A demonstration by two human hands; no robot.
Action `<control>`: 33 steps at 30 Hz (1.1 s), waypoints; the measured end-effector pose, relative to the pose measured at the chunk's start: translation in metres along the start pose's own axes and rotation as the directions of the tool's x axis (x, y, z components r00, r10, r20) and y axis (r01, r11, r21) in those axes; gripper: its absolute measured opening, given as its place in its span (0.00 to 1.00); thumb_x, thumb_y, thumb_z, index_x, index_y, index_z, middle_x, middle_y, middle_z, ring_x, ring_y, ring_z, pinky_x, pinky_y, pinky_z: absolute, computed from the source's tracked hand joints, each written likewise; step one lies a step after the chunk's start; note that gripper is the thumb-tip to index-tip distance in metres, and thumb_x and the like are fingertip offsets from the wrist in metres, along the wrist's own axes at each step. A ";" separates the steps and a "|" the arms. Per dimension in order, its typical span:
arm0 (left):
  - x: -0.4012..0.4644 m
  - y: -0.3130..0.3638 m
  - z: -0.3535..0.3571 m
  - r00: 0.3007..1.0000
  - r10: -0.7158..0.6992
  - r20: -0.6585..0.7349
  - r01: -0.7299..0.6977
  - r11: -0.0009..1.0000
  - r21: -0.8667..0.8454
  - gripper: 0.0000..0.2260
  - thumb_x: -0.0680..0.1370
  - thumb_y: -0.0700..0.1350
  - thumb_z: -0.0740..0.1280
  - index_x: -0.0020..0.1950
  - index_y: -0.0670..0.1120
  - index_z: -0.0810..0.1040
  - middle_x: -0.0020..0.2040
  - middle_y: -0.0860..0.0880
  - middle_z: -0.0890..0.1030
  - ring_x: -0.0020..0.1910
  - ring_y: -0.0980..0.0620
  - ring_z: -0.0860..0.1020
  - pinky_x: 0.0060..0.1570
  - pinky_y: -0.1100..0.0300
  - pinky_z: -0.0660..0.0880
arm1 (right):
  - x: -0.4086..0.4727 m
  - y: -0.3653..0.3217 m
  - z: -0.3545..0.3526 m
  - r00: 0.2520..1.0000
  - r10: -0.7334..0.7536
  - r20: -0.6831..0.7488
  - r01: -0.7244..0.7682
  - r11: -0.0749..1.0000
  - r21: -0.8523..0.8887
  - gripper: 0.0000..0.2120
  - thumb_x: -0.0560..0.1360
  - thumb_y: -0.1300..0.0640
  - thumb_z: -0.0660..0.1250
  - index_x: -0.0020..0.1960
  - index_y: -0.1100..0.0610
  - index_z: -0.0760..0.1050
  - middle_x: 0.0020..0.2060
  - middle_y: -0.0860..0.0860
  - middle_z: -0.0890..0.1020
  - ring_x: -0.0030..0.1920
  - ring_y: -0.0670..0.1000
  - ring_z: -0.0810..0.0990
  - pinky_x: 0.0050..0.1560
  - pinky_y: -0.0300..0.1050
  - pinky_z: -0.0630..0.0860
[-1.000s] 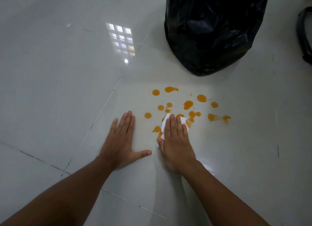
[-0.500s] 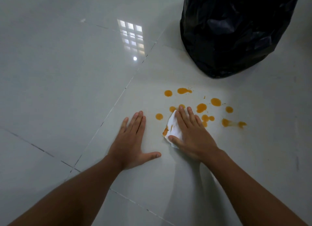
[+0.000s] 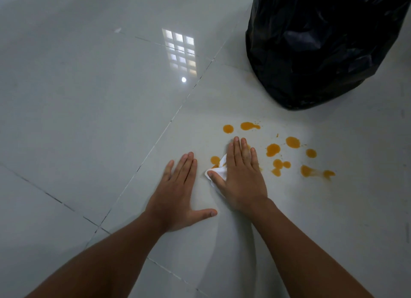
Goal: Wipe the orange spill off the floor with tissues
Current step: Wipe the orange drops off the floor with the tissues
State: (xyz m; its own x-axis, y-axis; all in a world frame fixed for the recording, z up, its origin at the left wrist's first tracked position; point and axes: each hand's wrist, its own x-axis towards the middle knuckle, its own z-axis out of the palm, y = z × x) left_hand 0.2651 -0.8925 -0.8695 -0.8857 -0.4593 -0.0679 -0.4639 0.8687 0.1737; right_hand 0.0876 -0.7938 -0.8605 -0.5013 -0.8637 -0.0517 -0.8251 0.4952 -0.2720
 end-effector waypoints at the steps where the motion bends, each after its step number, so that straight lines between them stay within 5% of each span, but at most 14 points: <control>1: 0.000 0.000 0.000 1.000 -0.003 0.001 0.003 1.000 -0.002 0.56 0.69 0.81 0.54 0.82 0.41 0.48 0.83 0.44 0.47 0.82 0.49 0.44 0.79 0.41 0.51 | 0.004 -0.003 0.000 1.000 0.025 -0.005 -0.025 1.000 0.006 0.47 0.75 0.27 0.42 0.79 0.60 0.39 0.80 0.54 0.42 0.78 0.51 0.35 0.78 0.51 0.38; 5: 0.000 0.001 -0.001 1.000 -0.001 -0.007 0.001 1.000 -0.013 0.56 0.69 0.81 0.54 0.82 0.41 0.49 0.83 0.44 0.48 0.82 0.49 0.44 0.79 0.41 0.51 | 0.013 -0.001 -0.006 1.000 0.001 -0.009 0.000 0.999 0.039 0.45 0.76 0.29 0.46 0.79 0.59 0.40 0.79 0.53 0.41 0.78 0.51 0.35 0.77 0.50 0.37; 10: -0.001 0.002 -0.003 1.000 0.005 -0.002 -0.005 1.000 -0.005 0.56 0.70 0.81 0.53 0.81 0.39 0.49 0.83 0.43 0.48 0.82 0.48 0.45 0.78 0.40 0.51 | -0.012 0.033 -0.021 0.920 -0.390 0.045 0.379 0.912 0.157 0.28 0.82 0.45 0.49 0.79 0.55 0.55 0.79 0.48 0.54 0.79 0.47 0.45 0.79 0.51 0.51; 13: -0.001 0.003 -0.004 1.000 0.005 0.007 -0.005 1.000 0.005 0.56 0.70 0.80 0.53 0.81 0.39 0.49 0.83 0.43 0.47 0.82 0.49 0.44 0.79 0.41 0.51 | -0.026 0.043 -0.023 0.833 -0.522 0.183 0.510 0.853 0.107 0.25 0.84 0.46 0.47 0.79 0.52 0.55 0.79 0.46 0.54 0.79 0.47 0.45 0.79 0.49 0.47; 18: -0.001 0.003 -0.004 1.000 0.004 0.008 -0.004 1.000 0.007 0.55 0.70 0.81 0.53 0.82 0.41 0.48 0.83 0.44 0.48 0.82 0.49 0.44 0.79 0.42 0.50 | -0.025 0.036 -0.023 0.823 -0.503 0.264 0.522 0.853 -0.006 0.25 0.84 0.45 0.42 0.79 0.45 0.41 0.79 0.42 0.43 0.78 0.48 0.36 0.77 0.47 0.36; 27: -0.002 0.003 -0.006 1.000 -0.002 0.000 0.002 1.000 -0.018 0.56 0.70 0.80 0.54 0.81 0.40 0.47 0.83 0.43 0.47 0.82 0.48 0.44 0.79 0.41 0.50 | -0.018 0.003 -0.019 0.922 -0.305 0.236 0.326 0.944 -0.052 0.28 0.82 0.40 0.41 0.80 0.47 0.43 0.79 0.43 0.46 0.78 0.50 0.37 0.77 0.49 0.39; 33: -0.001 0.004 -0.007 1.000 0.000 0.002 0.000 1.000 -0.008 0.56 0.70 0.80 0.54 0.81 0.39 0.49 0.83 0.43 0.49 0.82 0.48 0.45 0.78 0.40 0.52 | -0.020 0.018 -0.030 0.870 -0.415 0.267 0.431 0.903 0.000 0.27 0.83 0.42 0.41 0.80 0.48 0.45 0.79 0.43 0.46 0.78 0.47 0.37 0.78 0.49 0.40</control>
State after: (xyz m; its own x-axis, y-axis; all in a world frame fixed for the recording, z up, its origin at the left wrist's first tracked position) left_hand 0.2647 -0.8899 -0.8620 -0.8857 -0.4589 -0.0698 -0.4637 0.8673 0.1813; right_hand 0.0746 -0.7646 -0.8354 -0.0238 -0.9817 -0.1890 -0.9605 0.0749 -0.2682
